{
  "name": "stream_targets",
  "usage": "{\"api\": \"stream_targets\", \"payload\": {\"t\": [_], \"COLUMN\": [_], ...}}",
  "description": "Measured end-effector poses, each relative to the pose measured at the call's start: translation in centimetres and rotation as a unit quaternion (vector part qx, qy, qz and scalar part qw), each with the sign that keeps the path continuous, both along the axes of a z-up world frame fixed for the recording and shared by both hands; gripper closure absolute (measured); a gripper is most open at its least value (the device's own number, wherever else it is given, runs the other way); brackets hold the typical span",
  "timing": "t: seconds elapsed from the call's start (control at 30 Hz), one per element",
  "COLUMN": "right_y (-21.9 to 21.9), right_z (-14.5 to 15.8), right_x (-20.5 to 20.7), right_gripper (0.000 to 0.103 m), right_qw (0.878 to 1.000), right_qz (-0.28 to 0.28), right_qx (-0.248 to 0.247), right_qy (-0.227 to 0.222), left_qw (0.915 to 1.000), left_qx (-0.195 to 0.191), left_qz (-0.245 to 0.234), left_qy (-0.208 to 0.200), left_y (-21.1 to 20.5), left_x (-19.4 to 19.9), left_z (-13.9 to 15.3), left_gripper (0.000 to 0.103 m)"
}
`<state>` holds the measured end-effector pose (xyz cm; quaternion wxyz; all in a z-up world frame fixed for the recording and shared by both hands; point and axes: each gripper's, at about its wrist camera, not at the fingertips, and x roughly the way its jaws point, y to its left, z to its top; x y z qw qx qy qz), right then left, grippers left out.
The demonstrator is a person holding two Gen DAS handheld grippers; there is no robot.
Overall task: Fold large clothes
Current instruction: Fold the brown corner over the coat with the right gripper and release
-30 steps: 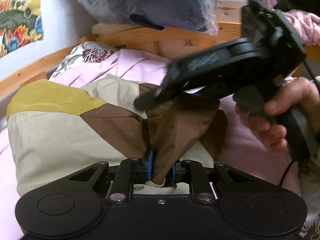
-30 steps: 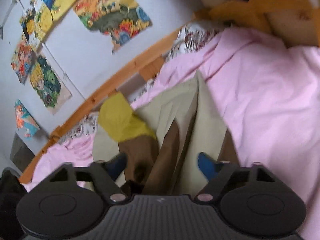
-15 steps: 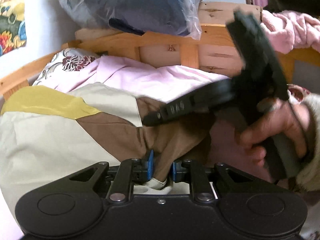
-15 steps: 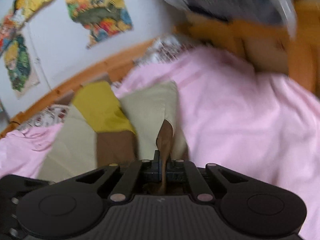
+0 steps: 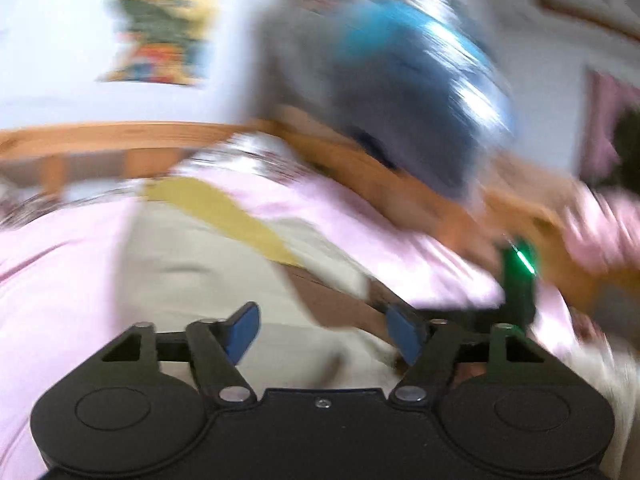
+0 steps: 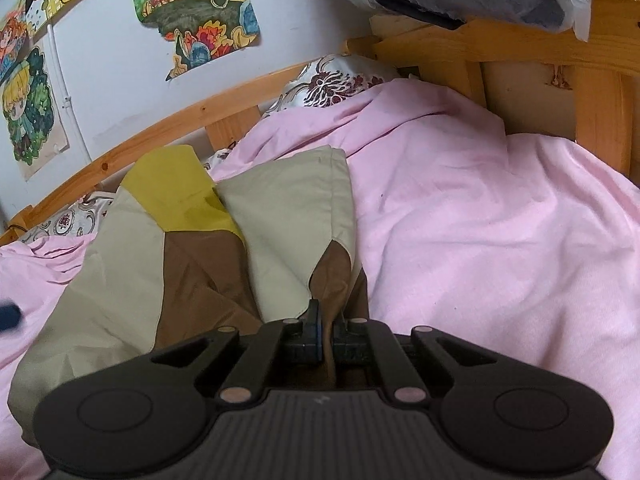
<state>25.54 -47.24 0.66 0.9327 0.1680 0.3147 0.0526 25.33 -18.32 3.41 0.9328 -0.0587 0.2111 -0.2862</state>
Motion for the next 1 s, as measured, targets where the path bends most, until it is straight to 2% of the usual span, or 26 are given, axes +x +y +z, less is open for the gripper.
{"api": "stream_targets", "payload": {"t": [0.07, 0.13, 0.2, 0.3, 0.37, 0.4, 0.43, 0.5, 0.63, 0.77, 0.83, 0.9, 1.0], "right_y": [0.1, 0.3, 0.4, 0.5, 0.3, 0.3, 0.3, 0.7, 1.6, 3.1, 4.1, 4.5, 4.7], "right_z": [0.0, -0.1, 0.0, 0.0, 0.4, 0.7, 1.1, 2.4, 4.6, 4.3, 3.0, 1.2, -0.8], "right_x": [0.1, 0.1, 0.1, 0.0, -0.2, -0.3, -0.5, -0.9, -1.5, -1.0, -0.6, -0.4, -0.5], "right_gripper": [0.100, 0.100, 0.100, 0.100, 0.097, 0.091, 0.084, 0.081, 0.068, 0.071, 0.085, 0.085, 0.086], "right_qw": [1.000, 1.000, 1.000, 1.000, 1.000, 1.000, 0.999, 0.996, 0.989, 0.991, 0.989, 0.988, 0.985], "right_qz": [0.000, 0.000, 0.000, -0.003, -0.007, -0.011, -0.015, -0.018, -0.003, 0.038, 0.046, 0.048, 0.048], "right_qx": [-0.005, -0.011, -0.017, -0.017, -0.013, -0.017, -0.027, -0.059, -0.096, -0.098, -0.130, -0.145, -0.160], "right_qy": [-0.001, -0.002, -0.003, -0.006, -0.013, -0.019, -0.026, -0.057, -0.108, -0.087, -0.055, -0.033, -0.042], "left_qw": [0.9978, 0.9914, 0.9867, 0.9834, 0.9843, 0.9859, 0.9869, 0.9884, 0.9899, 0.9904, 0.9905, 0.9907, 0.9905], "left_qx": [-0.027, -0.024, -0.016, -0.015, -0.020, -0.009, 0.001, 0.020, 0.041, 0.066, 0.072, 0.083, 0.096], "left_qz": [0.057, 0.110, 0.126, 0.107, 0.105, 0.102, 0.098, 0.093, 0.079, 0.073, 0.073, 0.069, 0.069], "left_qy": [0.021, 0.065, 0.101, 0.145, 0.141, 0.133, 0.128, 0.119, 0.110, 0.097, 0.092, 0.082, 0.070], "left_y": [1.9, 2.9, 3.0, 2.6, 2.3, 1.9, 1.5, 0.9, 0.1, -0.9, -1.1, -1.4, -1.8], "left_x": [1.2, 3.4, 5.2, 6.8, 6.4, 6.3, 6.2, 6.2, 6.3, 6.2, 6.0, 5.7, 5.5], "left_z": [-0.2, -1.1, -2.3, -4.4, -5.1, -5.2, -5.3, -5.6, -6.0, -6.2, -6.3, -6.4, -6.5], "left_gripper": [0.021, 0.022, 0.026, 0.027, 0.027, 0.027, 0.027, 0.027, 0.027, 0.027, 0.027, 0.027, 0.027]}}
